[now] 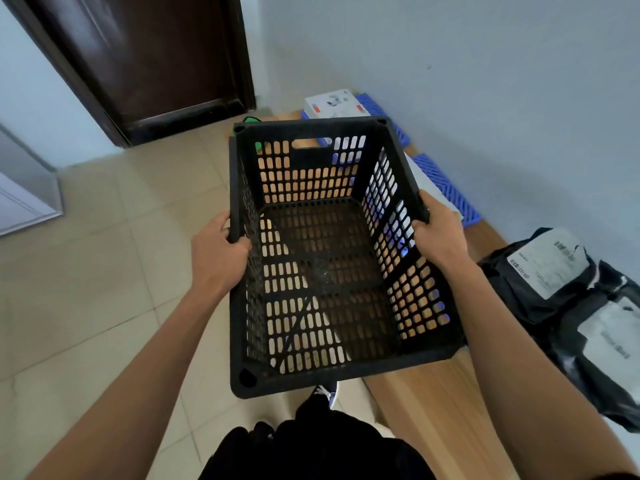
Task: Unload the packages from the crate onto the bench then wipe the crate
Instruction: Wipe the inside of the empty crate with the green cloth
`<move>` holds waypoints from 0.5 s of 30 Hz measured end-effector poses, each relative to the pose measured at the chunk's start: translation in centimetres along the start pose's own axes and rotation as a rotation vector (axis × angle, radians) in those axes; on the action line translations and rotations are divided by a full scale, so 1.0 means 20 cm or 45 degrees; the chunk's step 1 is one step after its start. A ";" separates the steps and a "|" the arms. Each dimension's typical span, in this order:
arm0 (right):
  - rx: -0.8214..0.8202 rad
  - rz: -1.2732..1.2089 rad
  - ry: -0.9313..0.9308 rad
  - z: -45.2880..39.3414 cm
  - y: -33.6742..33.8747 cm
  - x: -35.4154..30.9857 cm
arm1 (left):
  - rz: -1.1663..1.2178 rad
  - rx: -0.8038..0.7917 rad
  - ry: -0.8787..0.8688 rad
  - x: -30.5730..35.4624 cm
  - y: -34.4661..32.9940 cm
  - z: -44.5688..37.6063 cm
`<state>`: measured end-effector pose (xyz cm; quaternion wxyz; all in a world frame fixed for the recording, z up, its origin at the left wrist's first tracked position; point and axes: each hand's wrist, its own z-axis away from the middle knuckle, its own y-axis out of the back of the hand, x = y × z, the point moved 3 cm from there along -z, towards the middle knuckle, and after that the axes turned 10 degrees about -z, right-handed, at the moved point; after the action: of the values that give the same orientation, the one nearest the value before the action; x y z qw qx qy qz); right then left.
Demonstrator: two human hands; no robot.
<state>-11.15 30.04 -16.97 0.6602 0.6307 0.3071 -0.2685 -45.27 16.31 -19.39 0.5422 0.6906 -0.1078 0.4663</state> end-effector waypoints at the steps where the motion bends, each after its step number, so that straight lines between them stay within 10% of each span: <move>1: -0.006 0.001 0.018 -0.05 -0.01 0.00 | 0.007 0.018 0.009 0.01 -0.01 -0.02; 15: -0.084 0.053 0.004 -0.41 -0.04 0.02 | 0.004 0.162 0.112 0.09 -0.13 -0.12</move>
<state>-11.95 38.19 -17.89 0.6855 0.6153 0.3035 -0.2435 -43.98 19.99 -19.75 0.5007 0.7023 -0.0550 0.5030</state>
